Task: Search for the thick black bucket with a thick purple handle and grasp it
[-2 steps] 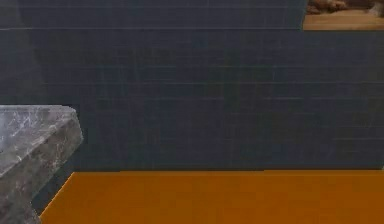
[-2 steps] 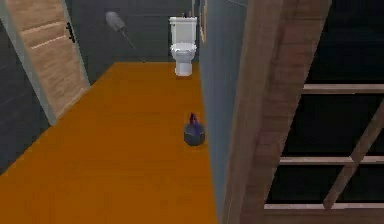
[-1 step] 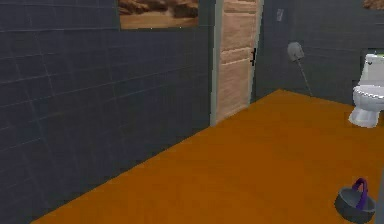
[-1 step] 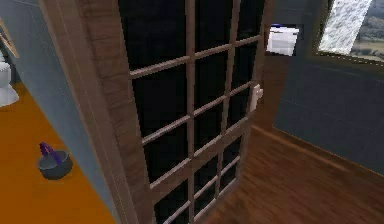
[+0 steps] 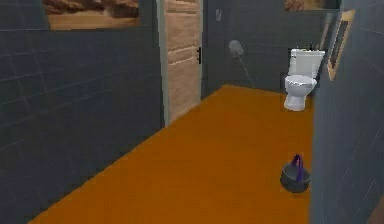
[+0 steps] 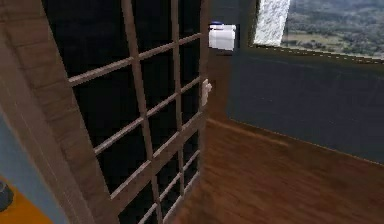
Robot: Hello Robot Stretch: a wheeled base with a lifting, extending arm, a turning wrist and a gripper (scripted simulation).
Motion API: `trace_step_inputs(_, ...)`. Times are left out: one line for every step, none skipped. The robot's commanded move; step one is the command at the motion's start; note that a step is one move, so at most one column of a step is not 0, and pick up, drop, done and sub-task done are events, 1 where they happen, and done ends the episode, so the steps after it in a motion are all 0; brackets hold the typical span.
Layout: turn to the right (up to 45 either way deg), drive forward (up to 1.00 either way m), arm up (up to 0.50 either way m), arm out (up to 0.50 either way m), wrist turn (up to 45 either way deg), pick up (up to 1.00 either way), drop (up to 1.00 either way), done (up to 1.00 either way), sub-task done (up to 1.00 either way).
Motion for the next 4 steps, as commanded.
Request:
trace_step_inputs(0.0, 0.40, 0.00, 0.00, 0.0, 0.00, 0.00, 0.00, 0.00)
trace_step_inputs(30.0, 0.00, 0.00, 0.00, 0.0, 0.00, 0.00, 0.00, 0.00)
trace_step_inputs(0.0, 0.45, 0.00, 0.00, 0.0, 0.00, 0.00, 0.00, 0.00)
trace_step_inputs(-45.0, 0.00, 0.00, 0.00, 0.0, 0.00, 0.00, 0.00, 0.00)
